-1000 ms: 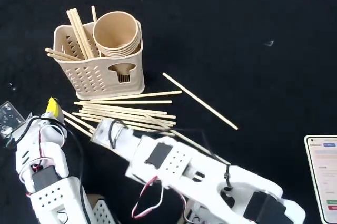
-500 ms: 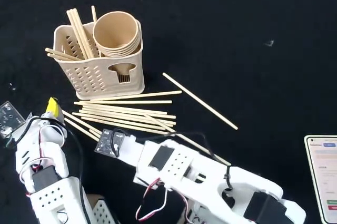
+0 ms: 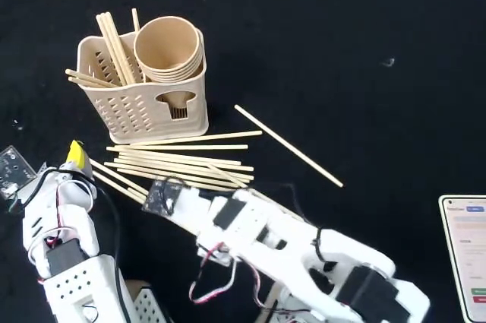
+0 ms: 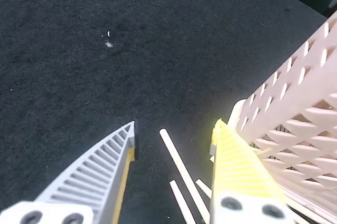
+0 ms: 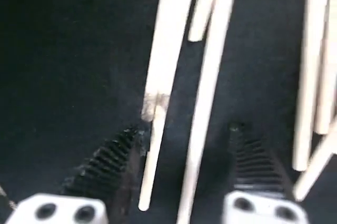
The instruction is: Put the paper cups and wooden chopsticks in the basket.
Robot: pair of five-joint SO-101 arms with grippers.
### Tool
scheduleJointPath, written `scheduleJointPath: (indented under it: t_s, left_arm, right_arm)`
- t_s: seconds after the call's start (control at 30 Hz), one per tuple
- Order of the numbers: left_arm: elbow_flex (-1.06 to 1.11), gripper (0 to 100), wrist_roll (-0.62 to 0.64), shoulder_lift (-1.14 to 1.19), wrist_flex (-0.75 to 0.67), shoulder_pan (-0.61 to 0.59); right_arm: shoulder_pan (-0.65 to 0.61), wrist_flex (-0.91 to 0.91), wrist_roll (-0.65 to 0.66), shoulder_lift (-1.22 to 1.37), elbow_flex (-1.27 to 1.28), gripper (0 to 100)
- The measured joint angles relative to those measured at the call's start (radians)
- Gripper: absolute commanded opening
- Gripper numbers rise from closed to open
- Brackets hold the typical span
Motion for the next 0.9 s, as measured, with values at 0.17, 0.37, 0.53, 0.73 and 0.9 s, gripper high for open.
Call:
scheduleJointPath:
  t_s: [0.17,0.37,0.53,0.73,0.9]
  left_arm:
    - [0.000,23,0.000,0.000,0.000,0.000]
    - [0.000,23,0.000,0.000,0.000,0.000]
    - [0.000,23,0.000,0.000,0.000,0.000]
    - [0.000,23,0.000,0.000,0.000,0.000]
    - [0.000,23,0.000,0.000,0.000,0.000]
  right_arm:
    - [0.032,0.025,-0.002,0.038,-0.044,1.1]
    - [0.083,0.083,0.037,0.009,-0.038,1.0]
    - [0.144,0.213,0.097,-0.147,-0.035,1.0]
    - [0.173,0.298,0.103,-0.373,-0.035,1.1]
    - [0.173,0.321,0.103,-0.535,-0.060,1.1]
